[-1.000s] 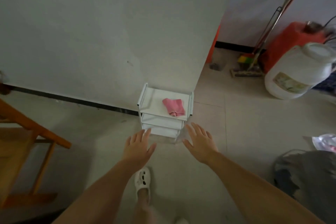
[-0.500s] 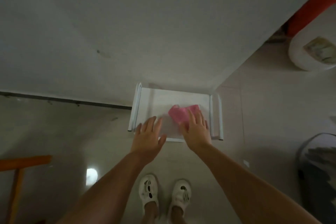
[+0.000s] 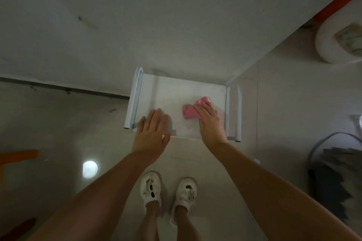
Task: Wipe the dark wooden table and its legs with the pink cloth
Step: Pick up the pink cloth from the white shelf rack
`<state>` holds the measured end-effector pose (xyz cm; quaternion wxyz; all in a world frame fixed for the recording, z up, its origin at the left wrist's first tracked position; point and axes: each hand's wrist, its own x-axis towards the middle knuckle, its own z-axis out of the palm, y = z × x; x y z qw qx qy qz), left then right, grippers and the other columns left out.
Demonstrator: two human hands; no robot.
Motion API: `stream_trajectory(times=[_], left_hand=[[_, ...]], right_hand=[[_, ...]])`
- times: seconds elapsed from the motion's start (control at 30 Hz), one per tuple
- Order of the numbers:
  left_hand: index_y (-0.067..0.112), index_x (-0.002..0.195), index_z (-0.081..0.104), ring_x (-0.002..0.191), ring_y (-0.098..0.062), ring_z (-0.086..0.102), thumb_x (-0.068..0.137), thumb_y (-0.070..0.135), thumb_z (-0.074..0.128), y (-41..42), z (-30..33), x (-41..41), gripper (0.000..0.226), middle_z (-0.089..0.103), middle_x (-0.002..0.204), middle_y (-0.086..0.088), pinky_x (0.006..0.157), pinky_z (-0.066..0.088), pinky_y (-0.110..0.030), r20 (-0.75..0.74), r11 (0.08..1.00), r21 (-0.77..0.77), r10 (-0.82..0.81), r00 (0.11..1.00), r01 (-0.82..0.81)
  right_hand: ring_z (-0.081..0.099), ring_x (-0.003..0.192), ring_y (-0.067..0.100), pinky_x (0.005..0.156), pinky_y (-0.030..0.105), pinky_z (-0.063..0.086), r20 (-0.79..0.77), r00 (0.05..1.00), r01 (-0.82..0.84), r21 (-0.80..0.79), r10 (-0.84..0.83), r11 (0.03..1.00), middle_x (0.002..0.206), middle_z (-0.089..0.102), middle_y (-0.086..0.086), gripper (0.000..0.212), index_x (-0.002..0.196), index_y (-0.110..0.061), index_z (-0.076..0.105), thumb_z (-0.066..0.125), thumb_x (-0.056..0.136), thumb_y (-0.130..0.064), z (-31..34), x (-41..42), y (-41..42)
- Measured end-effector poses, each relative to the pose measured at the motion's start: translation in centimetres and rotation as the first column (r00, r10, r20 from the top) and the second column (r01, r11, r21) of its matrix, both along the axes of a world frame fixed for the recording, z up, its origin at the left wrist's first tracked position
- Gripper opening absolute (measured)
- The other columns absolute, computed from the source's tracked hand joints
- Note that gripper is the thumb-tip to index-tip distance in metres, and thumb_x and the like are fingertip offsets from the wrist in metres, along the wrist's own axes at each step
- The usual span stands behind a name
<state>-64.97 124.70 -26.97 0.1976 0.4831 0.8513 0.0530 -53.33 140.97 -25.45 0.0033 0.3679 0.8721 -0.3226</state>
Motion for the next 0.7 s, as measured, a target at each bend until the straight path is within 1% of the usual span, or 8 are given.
stream_trajectory(times=[0.07, 0.2, 0.33, 0.4, 0.47, 0.57, 0.63, 0.7], left_hand=[[0.016, 0.147, 0.009, 0.143, -0.023, 0.001, 0.084, 0.053, 0.004, -0.2, 2.9, 0.2, 0.073, 0.008, 0.155, -0.009, 0.114, 0.001, -0.036, 0.068, 0.999, -0.041, 0.032, 0.997, -0.029], [0.018, 0.147, 0.009, 0.143, -0.021, 0.004, 0.076, 0.058, -0.004, -1.9, 10.6, 1.2, 0.082, 0.009, 0.155, -0.008, 0.114, 0.006, -0.036, 0.112, 0.993, 0.007, 0.114, 0.987, -0.116], [0.017, 0.146, 0.009, 0.142, -0.022, 0.009, 0.081, 0.055, -0.001, -6.1, 16.4, 2.6, 0.076, 0.014, 0.154, -0.008, 0.114, 0.009, -0.035, 0.048, 0.971, 0.042, 0.235, 0.971, -0.237], [0.013, 0.145, 0.016, 0.141, -0.026, 0.016, 0.081, 0.053, 0.001, -8.6, 18.3, 3.5, 0.076, 0.021, 0.151, -0.012, 0.113, 0.016, -0.039, 0.009, 0.941, 0.056, 0.333, 0.943, -0.332], [0.010, 0.143, 0.025, 0.138, -0.030, 0.025, 0.081, 0.051, 0.006, -10.8, 19.9, 5.1, 0.077, 0.028, 0.148, -0.016, 0.110, 0.022, -0.042, -0.017, 0.885, 0.063, 0.463, 0.886, -0.461], [0.004, 0.140, 0.031, 0.135, -0.034, 0.030, 0.086, 0.049, 0.019, -13.4, 22.0, 9.4, 0.070, 0.033, 0.145, -0.021, 0.109, 0.024, -0.043, -0.038, 0.719, 0.109, 0.693, 0.719, -0.687], [0.005, 0.141, 0.028, 0.137, -0.033, 0.026, 0.086, 0.051, 0.017, -14.6, 22.8, 13.1, 0.073, 0.031, 0.146, -0.020, 0.111, 0.020, -0.041, -0.034, 0.623, 0.110, 0.781, 0.624, -0.774], [0.008, 0.142, 0.027, 0.137, -0.032, 0.026, 0.081, 0.054, 0.011, -16.1, 23.3, 17.1, 0.079, 0.031, 0.147, -0.018, 0.111, 0.020, -0.039, -0.028, 0.523, 0.125, 0.852, 0.524, -0.843]], right_hand=[[0.025, 0.143, 0.023, 0.116, 0.044, 0.026, -0.025, 0.999, -0.020, -0.018, 0.020, 1.000, 0.154, 0.030, 0.004, 0.044, 0.139, -0.014, 0.046, 0.040, 0.097, -0.001, 2.8, 0.1, 0.4], [0.035, 0.137, 0.034, 0.109, 0.052, 0.036, -0.057, 0.980, -0.184, 0.109, 0.191, 0.977, 0.149, 0.037, 0.013, 0.044, 0.134, -0.010, 0.052, 0.050, 0.092, 0.005, 9.2, 0.1, 0.1], [0.041, 0.132, 0.038, 0.104, 0.054, 0.040, -0.076, 0.884, -0.436, 0.218, 0.461, 0.873, 0.146, 0.040, 0.015, 0.053, 0.130, -0.015, 0.053, 0.055, 0.083, 0.010, 13.4, 0.0, -1.0], [0.038, 0.135, 0.034, 0.105, 0.053, 0.039, -0.069, 0.802, -0.556, 0.279, 0.594, 0.783, 0.147, 0.037, 0.012, 0.060, 0.130, -0.022, 0.046, 0.056, 0.080, 0.012, 14.5, -0.4, -1.5], [0.034, 0.137, 0.034, 0.108, 0.053, 0.035, -0.080, 0.730, -0.623, 0.331, 0.679, 0.709, 0.150, 0.033, 0.012, 0.066, 0.134, -0.022, 0.043, 0.059, 0.079, 0.011, 15.8, -0.5, -2.3], [0.024, 0.143, 0.033, 0.115, 0.049, 0.025, -0.085, 0.581, -0.747, 0.340, 0.809, 0.572, 0.155, 0.027, 0.013, 0.056, 0.141, -0.017, 0.041, 0.051, 0.089, 0.004, 18.1, -0.7, -4.0], [0.032, 0.138, 0.034, 0.108, 0.052, 0.034, -0.115, 0.426, -0.819, 0.373, 0.897, 0.436, 0.150, 0.034, 0.014, 0.055, 0.137, -0.015, 0.045, 0.053, 0.087, 0.006, 19.1, -0.6, -5.2], [0.042, 0.131, 0.036, 0.098, 0.054, 0.044, -0.148, 0.260, -0.875, 0.382, 0.954, 0.298, 0.143, 0.042, 0.015, 0.061, 0.132, -0.011, 0.050, 0.058, 0.077, 0.015, 19.9, -0.3, -6.8]])
